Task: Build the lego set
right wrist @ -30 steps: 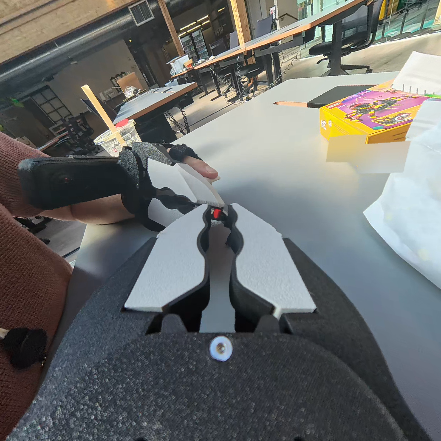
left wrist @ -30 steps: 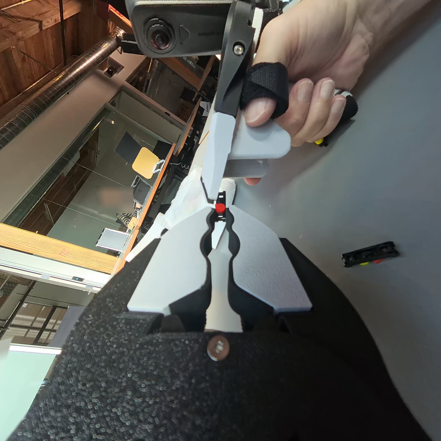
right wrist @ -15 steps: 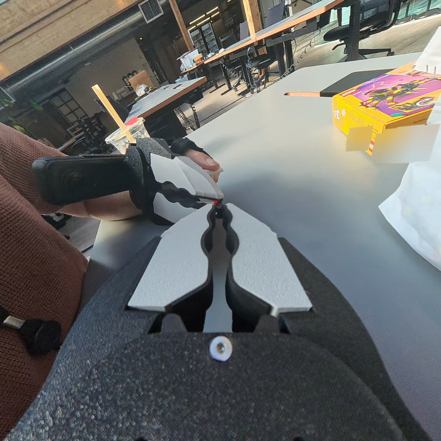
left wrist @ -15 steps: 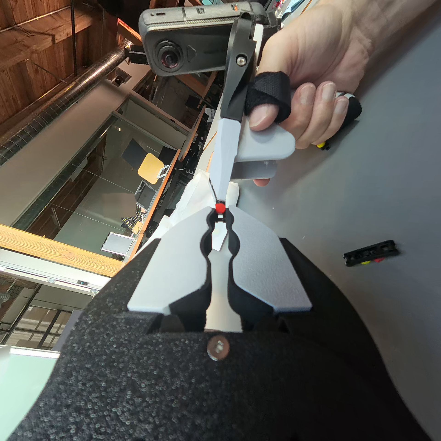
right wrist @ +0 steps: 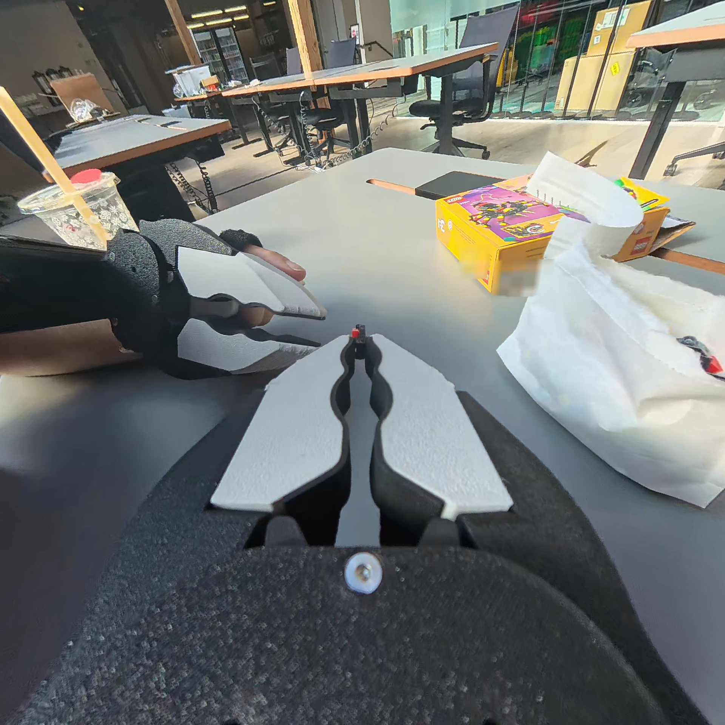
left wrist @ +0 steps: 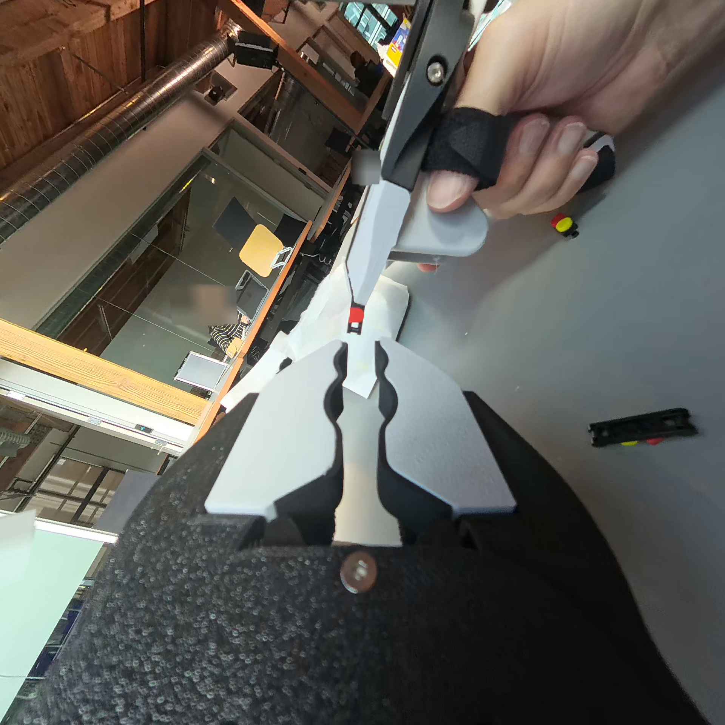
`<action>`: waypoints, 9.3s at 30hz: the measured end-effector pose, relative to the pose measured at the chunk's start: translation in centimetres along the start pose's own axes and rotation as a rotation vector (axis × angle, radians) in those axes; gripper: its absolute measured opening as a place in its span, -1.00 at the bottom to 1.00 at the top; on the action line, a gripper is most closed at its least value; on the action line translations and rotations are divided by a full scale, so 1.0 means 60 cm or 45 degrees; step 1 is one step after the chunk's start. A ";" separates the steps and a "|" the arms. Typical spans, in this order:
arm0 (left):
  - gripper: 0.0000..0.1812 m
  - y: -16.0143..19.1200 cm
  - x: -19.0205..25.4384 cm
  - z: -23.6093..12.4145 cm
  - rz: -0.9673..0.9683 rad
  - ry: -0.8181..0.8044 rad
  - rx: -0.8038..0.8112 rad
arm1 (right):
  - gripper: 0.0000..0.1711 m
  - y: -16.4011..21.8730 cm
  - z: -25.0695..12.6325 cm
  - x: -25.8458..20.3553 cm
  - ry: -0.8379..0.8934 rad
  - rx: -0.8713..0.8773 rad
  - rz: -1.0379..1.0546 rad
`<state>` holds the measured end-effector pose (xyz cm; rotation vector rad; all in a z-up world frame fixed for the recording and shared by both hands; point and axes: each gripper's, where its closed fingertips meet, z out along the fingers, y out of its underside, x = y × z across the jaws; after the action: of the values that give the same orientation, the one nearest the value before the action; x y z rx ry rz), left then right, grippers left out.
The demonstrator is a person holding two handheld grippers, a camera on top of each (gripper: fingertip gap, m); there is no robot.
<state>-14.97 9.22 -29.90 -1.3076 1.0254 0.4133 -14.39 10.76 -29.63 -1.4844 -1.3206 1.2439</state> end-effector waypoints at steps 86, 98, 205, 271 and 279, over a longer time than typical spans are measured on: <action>-0.85 0.051 -0.123 0.232 -0.421 0.630 -0.306 | -0.69 -0.086 -0.023 0.217 0.102 -0.378 -0.162; -0.84 0.045 -0.038 -0.037 -0.550 0.550 -0.404 | -0.81 0.101 -0.035 -0.161 -0.429 -0.634 -0.442; -0.91 -0.081 0.088 -0.097 -0.786 1.054 -0.328 | -0.91 0.040 -0.041 -0.161 -0.191 -0.285 -1.045; -0.91 -0.004 0.106 -0.056 -0.652 0.912 -0.441 | -0.92 -0.113 -0.063 0.166 0.332 -0.283 -0.623; -0.91 0.003 0.086 -0.056 -0.674 0.828 -0.428 | -0.73 -0.042 -0.017 0.238 0.145 -0.697 -0.575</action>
<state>-13.68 4.69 -33.88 -2.0193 1.1019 -0.2820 -14.20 25.28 -29.38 -1.4617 -1.8820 0.5202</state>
